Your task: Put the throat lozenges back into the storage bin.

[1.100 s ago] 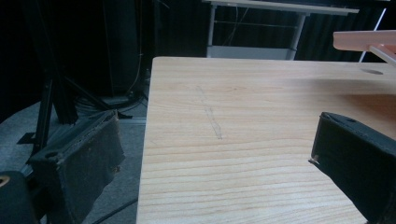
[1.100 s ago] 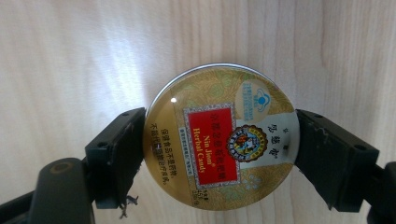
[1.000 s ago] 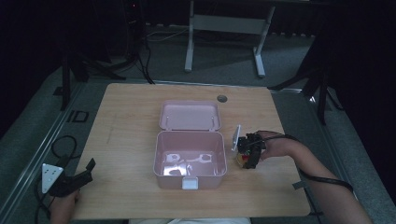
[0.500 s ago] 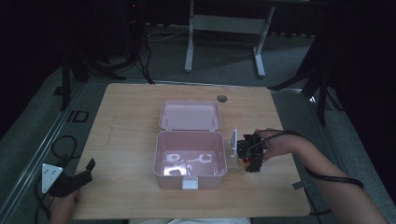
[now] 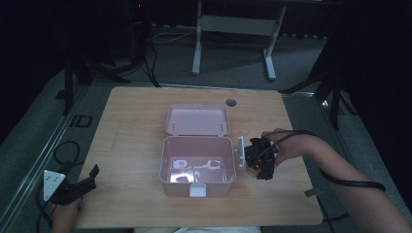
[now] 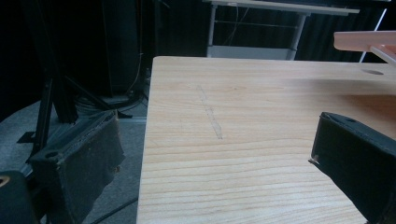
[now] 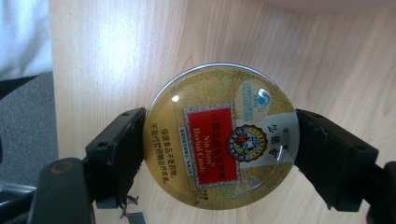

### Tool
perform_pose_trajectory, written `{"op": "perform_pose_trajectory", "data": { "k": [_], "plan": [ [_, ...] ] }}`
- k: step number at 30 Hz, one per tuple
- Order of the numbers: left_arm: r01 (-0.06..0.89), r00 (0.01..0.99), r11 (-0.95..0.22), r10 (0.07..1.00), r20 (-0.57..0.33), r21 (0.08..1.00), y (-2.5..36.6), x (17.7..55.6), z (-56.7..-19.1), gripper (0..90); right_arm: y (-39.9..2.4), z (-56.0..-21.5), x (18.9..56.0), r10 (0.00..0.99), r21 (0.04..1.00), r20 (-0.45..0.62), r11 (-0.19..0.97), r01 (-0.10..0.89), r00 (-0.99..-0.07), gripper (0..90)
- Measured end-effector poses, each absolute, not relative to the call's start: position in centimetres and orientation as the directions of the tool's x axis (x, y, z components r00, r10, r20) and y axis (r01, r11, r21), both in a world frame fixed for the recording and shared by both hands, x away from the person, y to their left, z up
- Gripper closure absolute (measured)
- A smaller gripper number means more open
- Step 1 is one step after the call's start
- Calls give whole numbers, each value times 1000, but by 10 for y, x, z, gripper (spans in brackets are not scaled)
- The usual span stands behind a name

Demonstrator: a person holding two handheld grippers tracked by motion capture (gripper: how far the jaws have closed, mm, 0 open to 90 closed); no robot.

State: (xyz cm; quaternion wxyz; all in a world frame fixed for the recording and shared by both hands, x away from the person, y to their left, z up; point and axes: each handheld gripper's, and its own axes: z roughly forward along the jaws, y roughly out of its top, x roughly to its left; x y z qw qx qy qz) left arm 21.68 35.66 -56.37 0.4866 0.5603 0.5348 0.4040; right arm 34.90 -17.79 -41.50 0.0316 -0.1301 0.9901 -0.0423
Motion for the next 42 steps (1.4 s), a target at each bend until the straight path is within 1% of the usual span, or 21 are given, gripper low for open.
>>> {"op": "perform_pose_trajectory", "data": {
  "k": [6, 7, 13, 19, 30, 42],
  "plan": [
    [208, 101, 43, 993, -65, 977, 356, 217, -564, 24, -173, -398, 346, -269, -106, -66, 959, -261, -961, 200],
    [208, 101, 41, 993, -64, 977, 356, 217, -564, 24, -170, -391, 344, -278, -109, -72, 957, -269, -958, 200],
    [208, 101, 42, 993, -65, 977, 356, 217, -564, 24, -160, -373, 342, -274, -83, -85, 960, -268, -958, 200],
    [208, 100, 45, 993, -67, 977, 356, 217, -564, 24, -145, -363, 338, -294, -69, -95, 955, -289, -951, 200],
    [206, 100, 45, 993, -67, 977, 357, 217, -564, 24, -115, -355, 333, -333, -34, -105, 943, -332, -937, 200],
    [206, 101, 47, 992, -69, 977, 357, 217, -564, 24, -91, -366, 335, -361, -22, -94, 932, -361, -928, 200]
  ]
}}
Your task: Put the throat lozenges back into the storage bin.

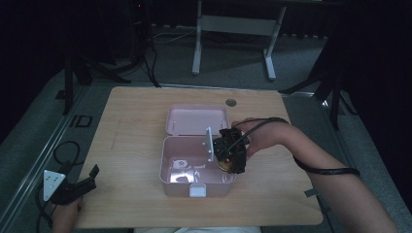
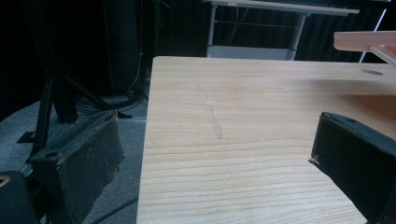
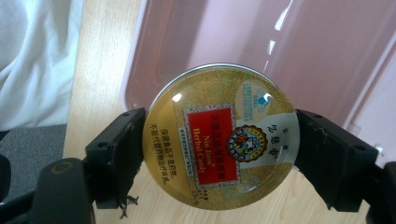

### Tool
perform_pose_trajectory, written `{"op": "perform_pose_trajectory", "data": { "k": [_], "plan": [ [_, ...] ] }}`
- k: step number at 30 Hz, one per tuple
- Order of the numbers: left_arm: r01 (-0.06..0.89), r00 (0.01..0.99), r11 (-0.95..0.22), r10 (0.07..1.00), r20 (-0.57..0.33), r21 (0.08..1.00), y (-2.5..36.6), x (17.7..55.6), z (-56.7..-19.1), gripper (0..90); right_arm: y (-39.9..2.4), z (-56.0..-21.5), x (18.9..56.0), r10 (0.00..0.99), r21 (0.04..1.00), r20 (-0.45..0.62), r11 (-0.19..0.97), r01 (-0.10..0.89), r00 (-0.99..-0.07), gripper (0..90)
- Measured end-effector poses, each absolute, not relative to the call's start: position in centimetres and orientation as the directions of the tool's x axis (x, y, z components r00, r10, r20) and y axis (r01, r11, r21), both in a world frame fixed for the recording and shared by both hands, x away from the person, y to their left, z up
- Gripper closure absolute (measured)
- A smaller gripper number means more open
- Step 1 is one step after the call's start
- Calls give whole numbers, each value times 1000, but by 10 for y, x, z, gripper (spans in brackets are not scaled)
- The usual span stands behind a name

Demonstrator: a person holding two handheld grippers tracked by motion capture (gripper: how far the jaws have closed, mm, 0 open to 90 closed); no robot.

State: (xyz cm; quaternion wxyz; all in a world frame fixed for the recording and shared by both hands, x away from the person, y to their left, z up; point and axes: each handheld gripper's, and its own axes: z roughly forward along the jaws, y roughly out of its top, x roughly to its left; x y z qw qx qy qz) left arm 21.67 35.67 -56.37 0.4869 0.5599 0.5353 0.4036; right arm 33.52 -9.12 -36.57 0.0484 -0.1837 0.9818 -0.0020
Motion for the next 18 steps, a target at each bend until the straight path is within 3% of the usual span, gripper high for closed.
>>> {"op": "perform_pose_trajectory", "data": {
  "k": [18],
  "plan": [
    [206, 102, 48, 992, -71, 977, 357, 217, -564, 24, -73, -412, 349, -346, -23, -44, 938, -345, -937, 200]
  ]
}}
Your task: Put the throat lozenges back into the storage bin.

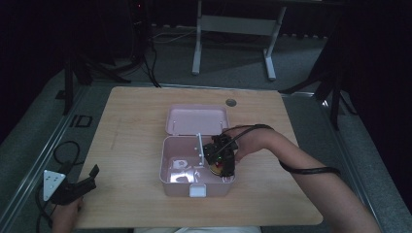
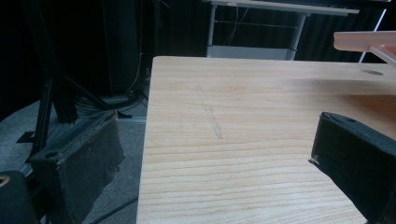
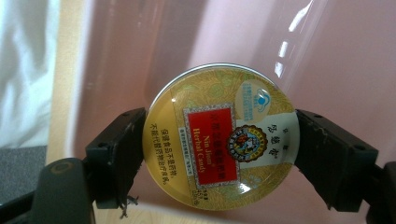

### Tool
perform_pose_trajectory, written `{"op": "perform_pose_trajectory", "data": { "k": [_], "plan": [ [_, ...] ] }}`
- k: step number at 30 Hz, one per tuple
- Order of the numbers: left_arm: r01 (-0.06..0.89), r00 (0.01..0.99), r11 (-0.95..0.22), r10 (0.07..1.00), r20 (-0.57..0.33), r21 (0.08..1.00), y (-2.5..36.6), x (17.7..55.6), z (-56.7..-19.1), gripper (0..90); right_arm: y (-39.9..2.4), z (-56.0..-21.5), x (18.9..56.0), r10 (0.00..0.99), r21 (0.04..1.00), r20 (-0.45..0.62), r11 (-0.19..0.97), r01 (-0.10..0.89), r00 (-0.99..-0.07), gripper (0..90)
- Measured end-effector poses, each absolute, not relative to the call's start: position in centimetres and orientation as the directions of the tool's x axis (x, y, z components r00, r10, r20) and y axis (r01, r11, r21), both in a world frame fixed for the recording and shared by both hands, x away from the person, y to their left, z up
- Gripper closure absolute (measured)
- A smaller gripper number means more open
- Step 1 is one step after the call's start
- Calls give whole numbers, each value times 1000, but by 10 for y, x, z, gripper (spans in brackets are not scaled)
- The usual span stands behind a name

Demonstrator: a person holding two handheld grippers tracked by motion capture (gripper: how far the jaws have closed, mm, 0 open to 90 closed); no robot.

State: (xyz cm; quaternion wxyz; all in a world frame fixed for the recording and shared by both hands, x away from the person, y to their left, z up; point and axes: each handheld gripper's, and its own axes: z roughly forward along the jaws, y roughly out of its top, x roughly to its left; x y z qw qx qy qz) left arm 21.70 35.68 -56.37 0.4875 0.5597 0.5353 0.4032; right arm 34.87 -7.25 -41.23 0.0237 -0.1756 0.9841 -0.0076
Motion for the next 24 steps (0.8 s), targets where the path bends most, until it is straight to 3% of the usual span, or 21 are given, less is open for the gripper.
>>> {"op": "perform_pose_trajectory", "data": {
  "k": [24],
  "plan": [
    [207, 103, 47, 992, -69, 977, 357, 217, -564, 24, -58, -460, 354, -330, -80, 54, 939, -333, -942, 199]
  ]
}}
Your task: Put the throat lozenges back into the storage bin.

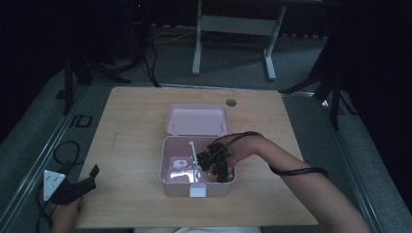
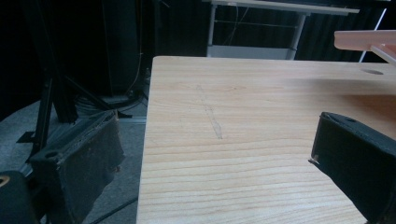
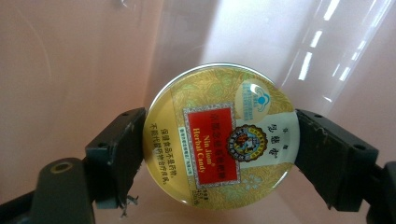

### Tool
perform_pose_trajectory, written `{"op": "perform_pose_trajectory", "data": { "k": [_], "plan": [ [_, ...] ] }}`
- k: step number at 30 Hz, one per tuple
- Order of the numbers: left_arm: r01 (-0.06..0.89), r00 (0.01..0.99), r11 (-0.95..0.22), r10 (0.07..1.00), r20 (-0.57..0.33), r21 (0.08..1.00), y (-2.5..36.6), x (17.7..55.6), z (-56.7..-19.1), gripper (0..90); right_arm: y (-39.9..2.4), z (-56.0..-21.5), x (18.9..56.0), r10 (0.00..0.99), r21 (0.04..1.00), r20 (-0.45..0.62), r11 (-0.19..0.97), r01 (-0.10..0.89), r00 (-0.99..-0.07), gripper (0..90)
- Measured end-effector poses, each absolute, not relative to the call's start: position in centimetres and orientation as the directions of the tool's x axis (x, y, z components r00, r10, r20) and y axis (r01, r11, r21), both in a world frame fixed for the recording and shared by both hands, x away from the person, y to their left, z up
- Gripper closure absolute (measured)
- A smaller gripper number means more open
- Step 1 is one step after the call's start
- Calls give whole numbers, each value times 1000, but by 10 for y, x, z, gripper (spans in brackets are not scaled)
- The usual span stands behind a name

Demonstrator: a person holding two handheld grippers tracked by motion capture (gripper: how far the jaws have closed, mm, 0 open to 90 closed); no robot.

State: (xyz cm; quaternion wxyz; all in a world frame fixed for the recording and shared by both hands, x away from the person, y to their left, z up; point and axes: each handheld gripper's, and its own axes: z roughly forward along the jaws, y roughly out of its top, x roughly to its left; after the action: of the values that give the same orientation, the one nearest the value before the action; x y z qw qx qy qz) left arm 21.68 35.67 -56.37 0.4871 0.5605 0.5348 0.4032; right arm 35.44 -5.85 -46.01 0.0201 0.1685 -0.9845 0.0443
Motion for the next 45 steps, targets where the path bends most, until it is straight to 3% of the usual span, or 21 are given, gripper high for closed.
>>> {"op": "perform_pose_trajectory", "data": {
  "k": [12, 23, 25, 35, 45],
  "plan": [
    [207, 103, 45, 992, -68, 977, 357, 217, -564, 24, -63, -463, 361, -255, -107, 74, 959, -262, -964, 159],
    [208, 103, 43, 992, -66, 977, 356, 217, -564, 24, -74, -429, 357, -252, -23, 8, 967, -252, -968, 158],
    [209, 103, 44, 992, -67, 977, 357, 217, -564, 24, -83, -415, 356, -243, 15, -9, 970, -243, -970, 115],
    [210, 102, 42, 993, -64, 977, 356, 217, -564, 24, -128, -376, 356, -177, 122, -100, 974, -189, -979, 115],
    [210, 101, 43, 993, -65, 977, 356, 217, -564, 24, -167, -379, 362, -93, 136, -103, 985, -107, -990, 115]
  ]
}}
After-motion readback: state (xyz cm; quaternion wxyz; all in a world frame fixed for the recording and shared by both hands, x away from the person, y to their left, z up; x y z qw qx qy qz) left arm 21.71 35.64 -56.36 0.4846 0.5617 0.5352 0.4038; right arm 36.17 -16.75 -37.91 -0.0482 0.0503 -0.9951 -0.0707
